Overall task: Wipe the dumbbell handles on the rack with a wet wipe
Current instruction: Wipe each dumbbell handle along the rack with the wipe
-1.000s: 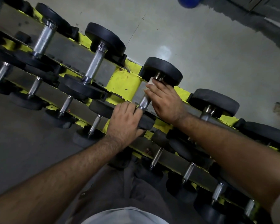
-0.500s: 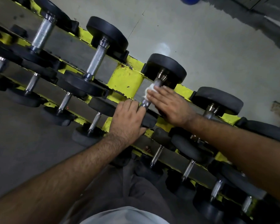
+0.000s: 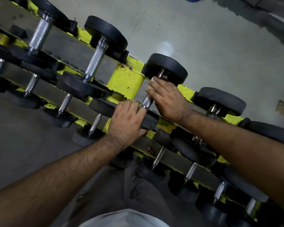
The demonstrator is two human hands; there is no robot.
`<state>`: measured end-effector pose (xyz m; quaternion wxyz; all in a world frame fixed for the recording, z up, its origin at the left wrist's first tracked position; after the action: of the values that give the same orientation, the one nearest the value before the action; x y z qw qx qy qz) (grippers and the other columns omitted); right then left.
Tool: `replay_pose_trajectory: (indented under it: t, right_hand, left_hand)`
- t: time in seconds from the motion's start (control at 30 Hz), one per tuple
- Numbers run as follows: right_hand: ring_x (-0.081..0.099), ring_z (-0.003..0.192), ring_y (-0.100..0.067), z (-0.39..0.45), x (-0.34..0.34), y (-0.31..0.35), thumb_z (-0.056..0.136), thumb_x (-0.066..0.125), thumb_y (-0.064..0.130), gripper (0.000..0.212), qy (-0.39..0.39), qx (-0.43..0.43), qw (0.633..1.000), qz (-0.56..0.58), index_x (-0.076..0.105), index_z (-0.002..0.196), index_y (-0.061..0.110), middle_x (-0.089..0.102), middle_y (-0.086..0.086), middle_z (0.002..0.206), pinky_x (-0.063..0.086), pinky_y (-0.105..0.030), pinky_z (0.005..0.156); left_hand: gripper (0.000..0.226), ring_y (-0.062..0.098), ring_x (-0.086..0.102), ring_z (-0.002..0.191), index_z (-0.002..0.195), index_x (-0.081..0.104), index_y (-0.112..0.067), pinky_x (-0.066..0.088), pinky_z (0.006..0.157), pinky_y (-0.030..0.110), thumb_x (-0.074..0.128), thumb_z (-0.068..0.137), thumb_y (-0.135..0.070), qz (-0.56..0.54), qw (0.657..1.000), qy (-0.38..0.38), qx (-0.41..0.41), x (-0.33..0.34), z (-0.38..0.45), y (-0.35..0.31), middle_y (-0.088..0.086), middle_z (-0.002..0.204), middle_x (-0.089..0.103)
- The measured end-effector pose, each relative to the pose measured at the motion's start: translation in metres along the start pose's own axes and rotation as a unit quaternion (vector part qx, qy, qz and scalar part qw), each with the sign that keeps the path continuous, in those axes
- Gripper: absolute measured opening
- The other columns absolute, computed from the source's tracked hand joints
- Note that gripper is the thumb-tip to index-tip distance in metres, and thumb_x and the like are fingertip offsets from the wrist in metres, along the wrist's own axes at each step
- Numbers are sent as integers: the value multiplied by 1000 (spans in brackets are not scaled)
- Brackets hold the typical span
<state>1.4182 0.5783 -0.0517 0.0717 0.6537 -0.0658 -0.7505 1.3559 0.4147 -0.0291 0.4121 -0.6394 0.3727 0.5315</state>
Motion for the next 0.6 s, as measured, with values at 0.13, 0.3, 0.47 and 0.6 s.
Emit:
replay_pose_trajectory:
  t: [0.13,0.3,0.47,0.6]
  right_hand:
    - [42,142,-36,-4,0,-12,99,46,11,42,11,-46,999,-15,55,139,0,50,-19,148,39,-49,112]
    - [35,146,-38,-10,6,0,102,42,12,45,10,9,1000,6,48,144,-3,45,-22,152,38,-53,112]
    - [37,145,-36,-14,8,-12,100,41,9,48,55,-102,993,8,47,147,1,43,-18,154,35,-52,114]
    - [37,144,-40,-9,3,-7,96,44,0,47,2,16,1000,20,49,143,-5,44,-23,152,38,-53,112]
  left_hand:
    - [63,31,52,97,100,54,-11,42,88,45,78,65,-58,3,1000,-2,0,3,-1,0,11,99,54]
    - [63,32,52,100,102,56,-10,41,91,46,76,66,-57,-18,1000,-8,0,2,-4,1,11,101,55]
    - [64,29,53,113,114,63,-12,39,101,43,62,80,-67,-144,988,-56,-3,7,-15,17,8,114,58]
    - [62,30,55,114,115,64,-12,38,101,42,61,82,-64,-156,986,-54,-2,8,-16,19,7,115,60]
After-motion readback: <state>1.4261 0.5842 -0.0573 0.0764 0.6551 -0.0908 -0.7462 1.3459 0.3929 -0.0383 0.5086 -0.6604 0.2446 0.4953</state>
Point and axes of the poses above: each hand's wrist, its own z-axis towards the middle knuckle, its own x-axis out of the palm, y = z × x, the point moved 3 cm from there along z, towards the middle knuckle
